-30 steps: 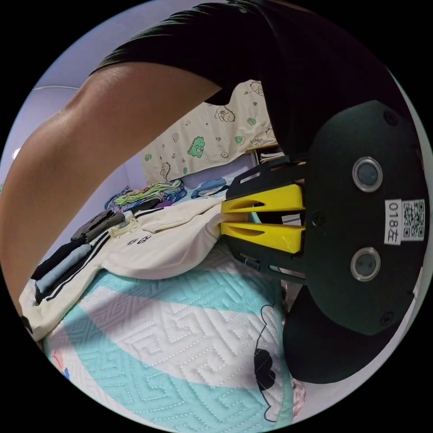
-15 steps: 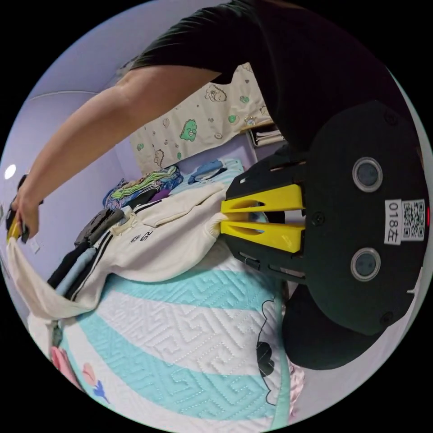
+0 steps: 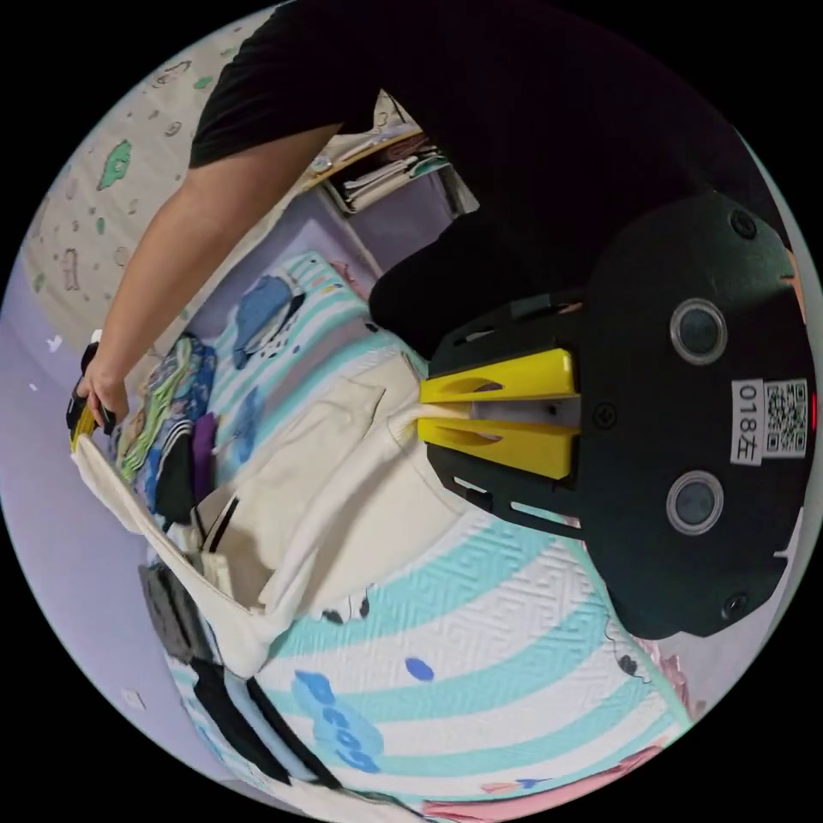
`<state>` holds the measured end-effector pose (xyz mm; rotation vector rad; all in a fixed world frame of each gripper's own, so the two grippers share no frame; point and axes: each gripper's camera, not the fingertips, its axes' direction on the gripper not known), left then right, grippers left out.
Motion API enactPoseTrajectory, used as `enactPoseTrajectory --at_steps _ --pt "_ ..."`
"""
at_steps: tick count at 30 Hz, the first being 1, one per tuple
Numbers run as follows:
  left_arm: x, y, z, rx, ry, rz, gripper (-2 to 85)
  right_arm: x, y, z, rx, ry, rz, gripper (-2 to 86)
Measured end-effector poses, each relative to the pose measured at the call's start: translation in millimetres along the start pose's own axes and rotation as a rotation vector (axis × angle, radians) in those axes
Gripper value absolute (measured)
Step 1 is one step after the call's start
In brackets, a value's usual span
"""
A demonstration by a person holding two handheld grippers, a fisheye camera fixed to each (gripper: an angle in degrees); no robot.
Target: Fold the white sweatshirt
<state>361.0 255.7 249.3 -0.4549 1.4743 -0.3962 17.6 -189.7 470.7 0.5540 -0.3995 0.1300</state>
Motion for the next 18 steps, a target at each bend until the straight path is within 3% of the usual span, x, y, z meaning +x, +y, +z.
enactPoseTrajectory --at_steps 4,7,13,18 --pt "7 -31 58 -0.162 -0.017 -0.041 2.7 74 -21 -75 0.047 0.06 0.089 1.6" --pt "5 -41 60 -0.175 0.001 -0.081 2.8 102 -31 -93 0.028 0.017 0.146 1.6" --pt "6 -51 38 -0.12 0.034 -0.142 2.9 52 -77 -92 -0.032 -0.168 0.021 1.7" --pt "7 -51 31 -0.1 0.022 -0.163 2.8 6 -105 -157 0.182 -0.145 -0.074 1.7"
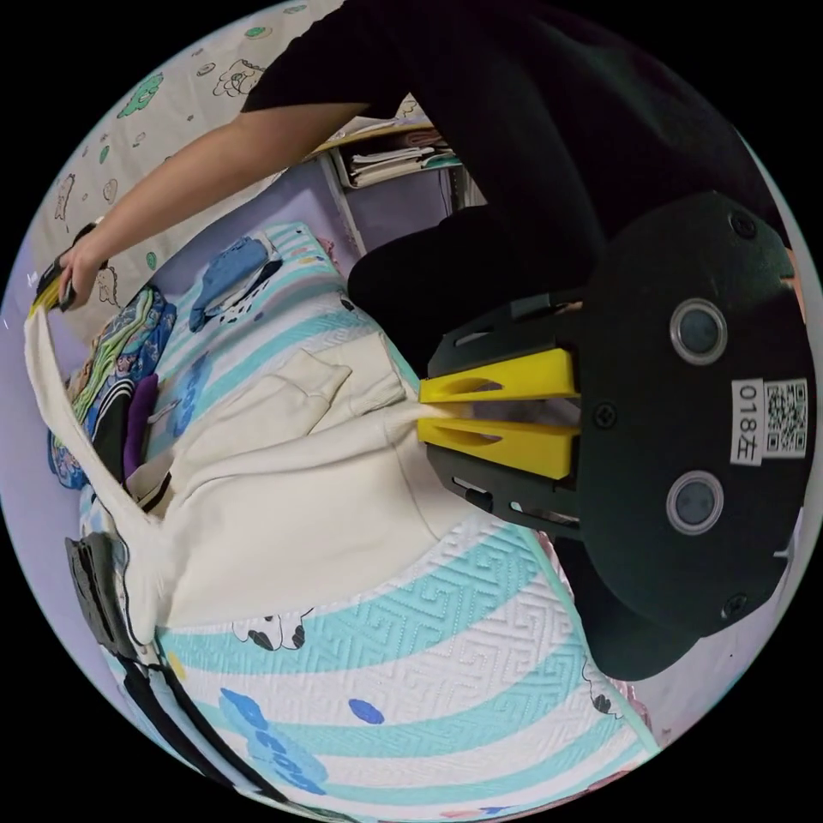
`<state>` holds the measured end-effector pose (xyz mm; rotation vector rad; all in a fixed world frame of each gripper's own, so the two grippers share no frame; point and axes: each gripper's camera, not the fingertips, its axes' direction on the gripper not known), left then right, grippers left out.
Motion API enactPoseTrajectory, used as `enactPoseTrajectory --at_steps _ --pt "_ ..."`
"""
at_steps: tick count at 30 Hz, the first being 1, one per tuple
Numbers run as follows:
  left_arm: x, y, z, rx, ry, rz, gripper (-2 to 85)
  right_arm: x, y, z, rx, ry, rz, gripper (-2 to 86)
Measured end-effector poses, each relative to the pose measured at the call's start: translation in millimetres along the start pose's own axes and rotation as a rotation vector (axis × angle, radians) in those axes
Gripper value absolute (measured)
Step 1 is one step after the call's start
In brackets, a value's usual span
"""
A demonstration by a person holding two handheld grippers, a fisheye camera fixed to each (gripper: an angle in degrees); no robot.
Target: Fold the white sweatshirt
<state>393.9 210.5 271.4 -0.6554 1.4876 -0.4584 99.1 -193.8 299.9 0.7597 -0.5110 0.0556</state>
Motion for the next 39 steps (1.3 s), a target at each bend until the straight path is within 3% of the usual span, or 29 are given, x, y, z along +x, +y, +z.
enactPoseTrajectory --at_steps 4,10,13,17,20,24,27,33,35,39 --pt "-5 -4 4 0.011 0.031 -0.003 2.6 14 5 -88 0.172 0.244 -0.006 1.7" --pt "-21 -5 15 -0.001 0.073 -0.042 3.1 87 39 -136 0.199 0.411 0.317 1.6" --pt "-23 -2 9 0.021 0.074 -0.048 3.2 79 37 -130 0.207 0.375 0.323 1.6" --pt "-22 3 1 0.051 0.054 -0.036 3.5 37 27 -128 0.212 0.204 0.165 1.6" --pt "-30 7 16 0.035 0.051 -0.05 4.7 36 33 -139 0.176 0.247 0.12 1.7" --pt "-41 18 50 -0.064 0.276 -0.013 12.8 67 53 -147 0.08 0.221 0.246 1.7" --pt "-46 41 40 -0.009 0.315 0.028 13.9 57 67 -143 0.033 0.205 0.189 1.7" --pt "-133 115 -7 0.33 0.475 -0.198 9.7 -56 113 -64 -0.33 -0.167 -0.18 1.8" --pt "-163 140 -17 0.428 0.492 -0.289 9.0 -120 167 -27 -0.575 -0.317 -0.365 2.0" --pt "-199 175 -27 0.52 0.467 -0.369 8.5 -189 295 3 -0.947 -0.376 -0.664 2.2"
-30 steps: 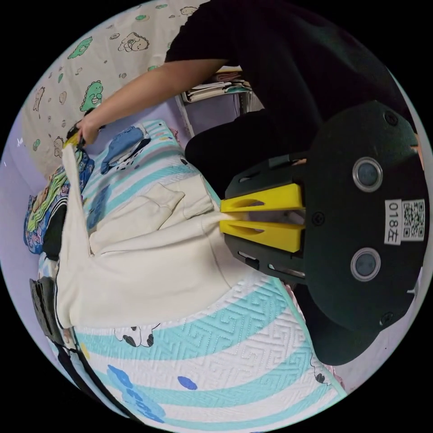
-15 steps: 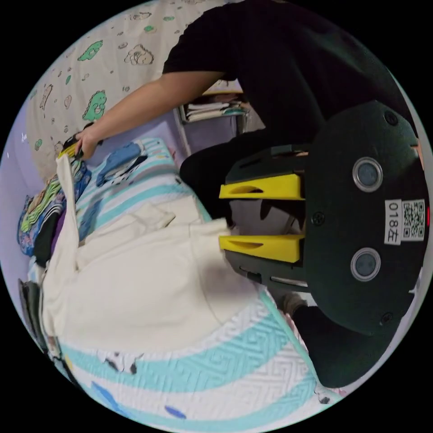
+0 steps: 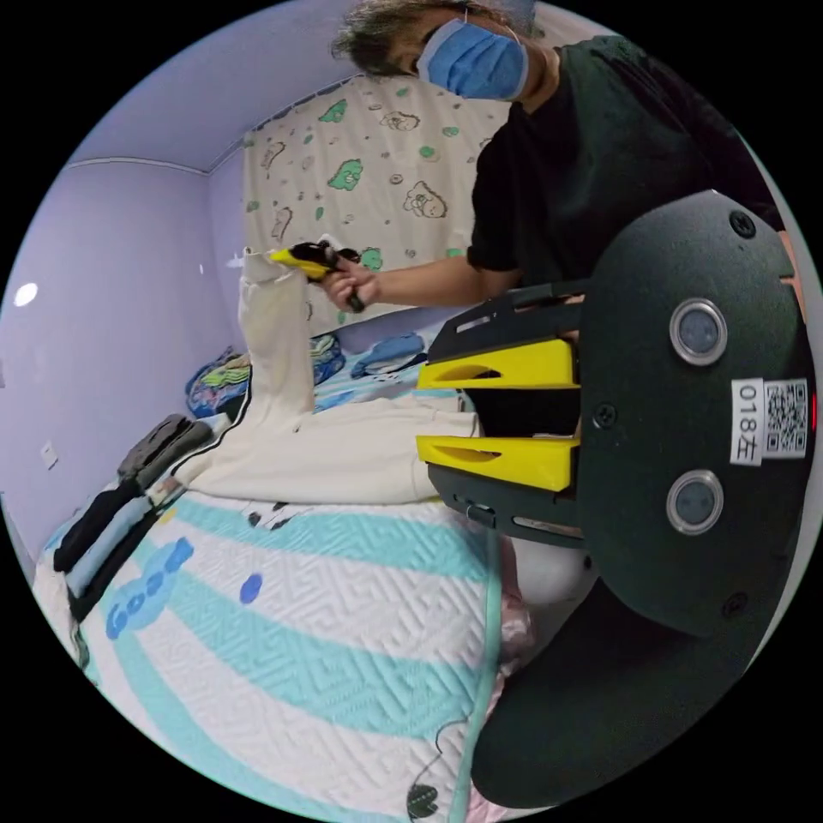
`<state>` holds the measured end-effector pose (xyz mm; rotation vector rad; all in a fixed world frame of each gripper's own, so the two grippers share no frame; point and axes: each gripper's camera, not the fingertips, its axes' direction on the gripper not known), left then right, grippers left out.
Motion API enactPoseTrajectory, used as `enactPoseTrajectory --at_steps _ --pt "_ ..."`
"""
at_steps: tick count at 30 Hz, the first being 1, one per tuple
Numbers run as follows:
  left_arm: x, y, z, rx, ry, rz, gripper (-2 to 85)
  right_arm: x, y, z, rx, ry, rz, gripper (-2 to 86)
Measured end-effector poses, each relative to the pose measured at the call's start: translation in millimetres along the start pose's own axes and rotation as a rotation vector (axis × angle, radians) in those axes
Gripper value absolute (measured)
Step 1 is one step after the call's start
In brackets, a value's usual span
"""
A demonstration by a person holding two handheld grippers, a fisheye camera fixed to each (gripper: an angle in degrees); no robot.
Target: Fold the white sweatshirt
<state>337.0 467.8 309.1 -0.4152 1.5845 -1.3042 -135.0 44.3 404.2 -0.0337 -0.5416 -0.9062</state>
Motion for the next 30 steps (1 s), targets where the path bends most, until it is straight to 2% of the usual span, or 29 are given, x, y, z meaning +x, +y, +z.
enactPoseTrajectory --at_steps 2,7,15,18,20,22,24,26,27,29,30 --pt "-11 4 -6 0.01 -0.008 -0.02 8.3 -34 28 84 -0.238 -0.009 -0.07 2.3" --pt "-33 14 -9 0.008 0.002 -0.052 7.8 -54 83 191 -0.517 0.064 -0.093 2.6" --pt "-47 13 -3 0.008 0.001 -0.035 7.1 -107 74 241 -0.592 0.021 -0.293 4.2" --pt "-54 10 9 -0.022 0.009 -0.044 7.3 -102 92 274 -0.78 -0.019 -0.271 8.0" --pt "-55 8 15 -0.038 0.013 -0.038 7.5 -96 96 283 -0.88 -0.12 -0.219 11.8" --pt "-56 2 21 -0.044 0.036 -0.02 7.5 -91 84 268 -0.828 -0.172 -0.203 12.4" --pt "-57 -5 24 -0.028 0.068 0.004 7.5 -72 58 242 -0.668 -0.151 -0.167 11.7" --pt "-59 -14 28 0.0 0.073 0.029 7.5 -26 19 210 -0.451 0.077 -0.102 9.8" --pt "-61 -22 32 0.017 0.052 0.042 7.6 -13 9 206 -0.419 0.148 -0.084 9.2" --pt "-62 -34 37 0.044 -0.019 0.052 8.1 43 -27 206 -0.354 0.42 -0.035 9.3" --pt "-59 -42 41 0.052 -0.065 0.073 8.6 58 -36 209 -0.353 0.469 -0.022 9.5"
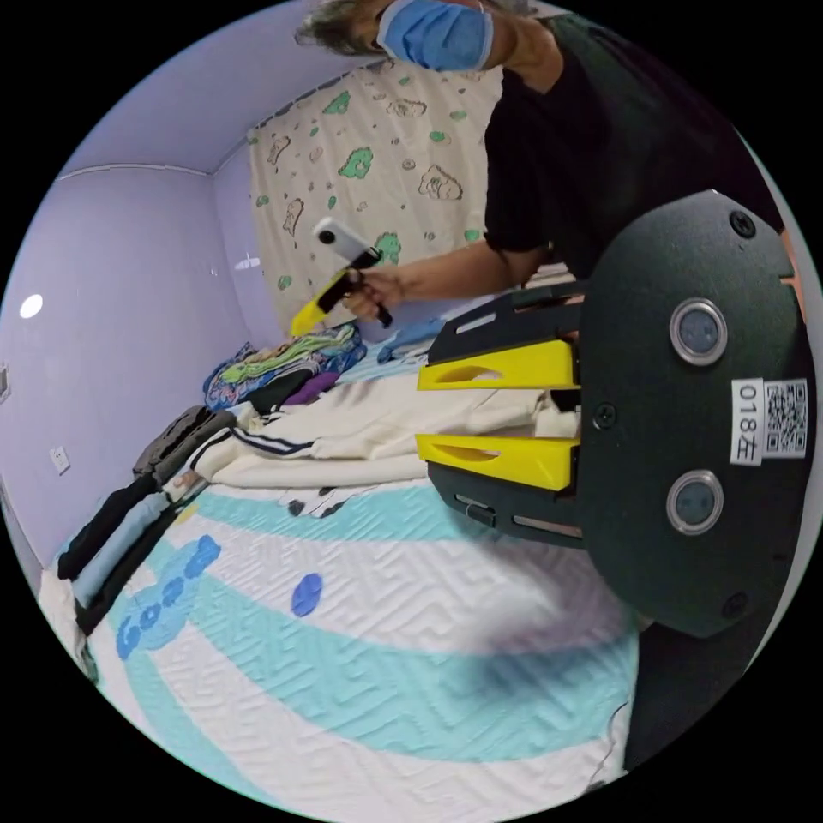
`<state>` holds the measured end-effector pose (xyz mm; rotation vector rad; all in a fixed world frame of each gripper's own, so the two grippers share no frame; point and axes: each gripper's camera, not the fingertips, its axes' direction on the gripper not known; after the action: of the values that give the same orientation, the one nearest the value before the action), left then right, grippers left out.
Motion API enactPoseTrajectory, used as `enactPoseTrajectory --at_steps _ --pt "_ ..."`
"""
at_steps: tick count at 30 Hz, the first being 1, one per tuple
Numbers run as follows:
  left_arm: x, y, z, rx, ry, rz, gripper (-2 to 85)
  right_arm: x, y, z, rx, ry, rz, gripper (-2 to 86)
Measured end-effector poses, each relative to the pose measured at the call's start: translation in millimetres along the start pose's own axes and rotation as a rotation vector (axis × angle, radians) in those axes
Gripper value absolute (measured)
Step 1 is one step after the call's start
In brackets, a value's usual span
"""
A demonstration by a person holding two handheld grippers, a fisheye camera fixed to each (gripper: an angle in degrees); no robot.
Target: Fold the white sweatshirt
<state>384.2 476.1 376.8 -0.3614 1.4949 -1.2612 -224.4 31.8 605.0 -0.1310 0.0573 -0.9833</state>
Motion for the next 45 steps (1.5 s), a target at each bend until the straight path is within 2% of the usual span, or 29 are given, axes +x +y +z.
enactPoseTrajectory --at_steps 3,5,8,10,14,18,20,23,27,30,32,34,37,39,45 --pt "11 -18 22 -0.069 -0.149 0.073 10.3 49 -52 43 -0.022 0.124 0.049 10.0" --pt "17 -22 40 -0.142 -0.174 0.116 11.3 73 -87 86 -0.087 0.208 0.023 9.9" --pt "28 -16 66 -0.217 -0.245 0.165 12.4 104 -117 142 -0.223 0.227 0.01 10.0" --pt "38 -15 74 -0.239 -0.322 0.201 11.3 121 -127 170 -0.311 0.245 0.007 10.2" --pt "46 -16 83 -0.296 -0.363 0.245 7.1 163 -130 210 -0.472 0.267 0.064 7.8" --pt "56 -8 84 -0.282 -0.333 0.282 2.3 200 -125 192 -0.339 0.165 0.213 1.8" --pt "57 -5 76 -0.258 -0.282 0.269 1.3 240 -110 178 -0.219 0.024 0.407 1.1" --pt "49 6 66 -0.215 -0.228 0.212 0.7 288 -80 184 -0.151 -0.119 0.603 1.3" --pt "34 13 73 -0.222 -0.221 0.129 2.2 320 -57 197 -0.174 -0.231 0.7 5.0" --pt "20 15 70 -0.203 -0.124 0.053 4.7 331 -56 157 -0.063 -0.299 0.649 9.9" --pt "15 17 63 -0.186 -0.069 0.03 6.3 338 -44 92 0.101 -0.284 0.605 10.4" --pt "19 21 40 -0.076 -0.084 0.043 7.1 345 -22 47 0.151 -0.18 0.614 9.4" --pt "34 22 6 0.089 -0.14 0.094 7.0 362 23 8 0.063 -0.006 0.653 9.1" --pt "47 20 -3 0.134 -0.17 0.139 6.7 373 47 5 -0.007 -0.004 0.678 9.8" --pt "72 28 40 0.045 -0.186 0.2 6.4 378 66 29 -0.063 -0.056 0.66 10.5"
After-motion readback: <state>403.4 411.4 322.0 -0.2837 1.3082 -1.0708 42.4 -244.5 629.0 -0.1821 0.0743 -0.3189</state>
